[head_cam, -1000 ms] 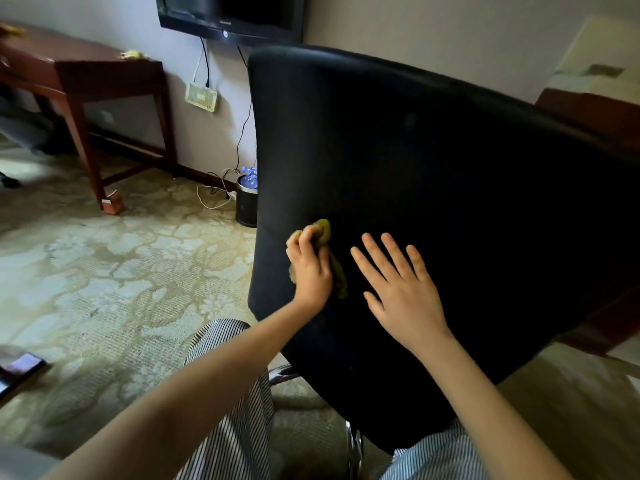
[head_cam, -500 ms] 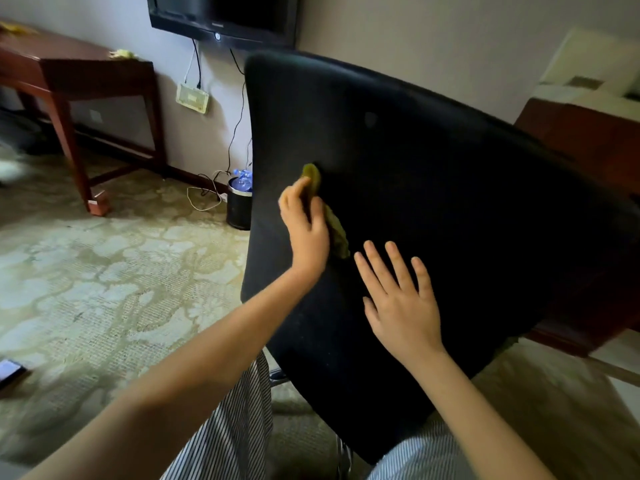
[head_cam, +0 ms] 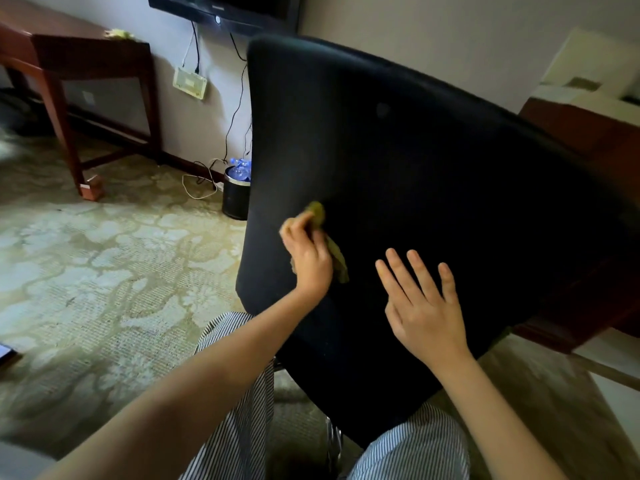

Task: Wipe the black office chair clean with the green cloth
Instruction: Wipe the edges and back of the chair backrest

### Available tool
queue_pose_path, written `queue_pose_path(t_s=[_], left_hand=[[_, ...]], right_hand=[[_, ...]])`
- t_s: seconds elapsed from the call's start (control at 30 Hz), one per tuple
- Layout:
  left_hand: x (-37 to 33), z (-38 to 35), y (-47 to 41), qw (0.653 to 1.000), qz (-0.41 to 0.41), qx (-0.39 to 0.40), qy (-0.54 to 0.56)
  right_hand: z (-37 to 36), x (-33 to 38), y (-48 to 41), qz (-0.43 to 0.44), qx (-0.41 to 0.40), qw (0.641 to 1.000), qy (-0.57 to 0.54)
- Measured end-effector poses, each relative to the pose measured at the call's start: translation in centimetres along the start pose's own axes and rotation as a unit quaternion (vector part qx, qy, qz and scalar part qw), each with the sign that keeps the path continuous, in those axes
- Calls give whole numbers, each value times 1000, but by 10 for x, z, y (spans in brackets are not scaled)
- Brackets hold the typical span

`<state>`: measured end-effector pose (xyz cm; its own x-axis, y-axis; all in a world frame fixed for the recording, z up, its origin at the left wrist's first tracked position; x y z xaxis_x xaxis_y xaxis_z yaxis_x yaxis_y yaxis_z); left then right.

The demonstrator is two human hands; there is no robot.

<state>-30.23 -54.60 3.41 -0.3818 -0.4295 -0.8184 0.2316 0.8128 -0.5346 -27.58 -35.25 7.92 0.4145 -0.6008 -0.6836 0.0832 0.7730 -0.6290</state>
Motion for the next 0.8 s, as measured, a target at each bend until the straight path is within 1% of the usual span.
queue_pose_path(t_s=[0.03,0.07,0.1,0.13,0.17,0.2,0.3,0.4,0.47,0.57,0.7,0.73,0.77,0.8], left_hand=[[-5,-3,-14,994,96,-49,9],[-8,-4,-27,980,182,-79,12],[-12,-4,-36,968,236,-87,10],[-16,-4,-39,965,251,-81,6],[-19,-4,-36,969,236,-67,10],[-25,-3,-30,977,204,-53,17],[-43,-4,14,997,70,-10,27],[-57,-6,67,998,-29,51,31],[-52,-3,94,994,-65,86,28],[-32,4,106,992,-65,104,5],[-19,5,82,997,-25,74,-12],[-17,5,70,998,3,51,-21],[-13,4,55,998,49,22,-33],[-8,3,40,992,115,-1,-47]], right_hand=[[1,0,-1,-3,2,1000,-5],[3,1,-2,-8,3,1000,-13],[4,1,-2,-15,7,1000,-27],[6,1,-2,-24,13,999,-41],[8,0,-1,-34,20,998,-49],[11,-1,0,-40,26,998,-49],[16,-6,9,-32,38,999,-16],[17,-10,15,-3,50,999,11],[17,-10,18,9,58,998,16],[20,-12,22,21,63,998,14],[22,-16,25,25,67,997,10],[22,-15,26,25,68,997,8],[21,-15,26,26,66,997,9],[21,-14,26,27,63,998,10]])
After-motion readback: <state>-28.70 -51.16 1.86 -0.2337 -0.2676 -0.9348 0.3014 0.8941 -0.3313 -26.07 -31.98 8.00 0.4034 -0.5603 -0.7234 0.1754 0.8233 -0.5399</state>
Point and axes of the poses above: each hand's wrist, its own y-axis away from the middle knuckle, its own z-axis out of the back of the hand, x = y × z, the point moved 1 cm from there along -y, towards the middle knuckle, and after that the axes turned 6 degrees about -x, right-handed, at the moved point
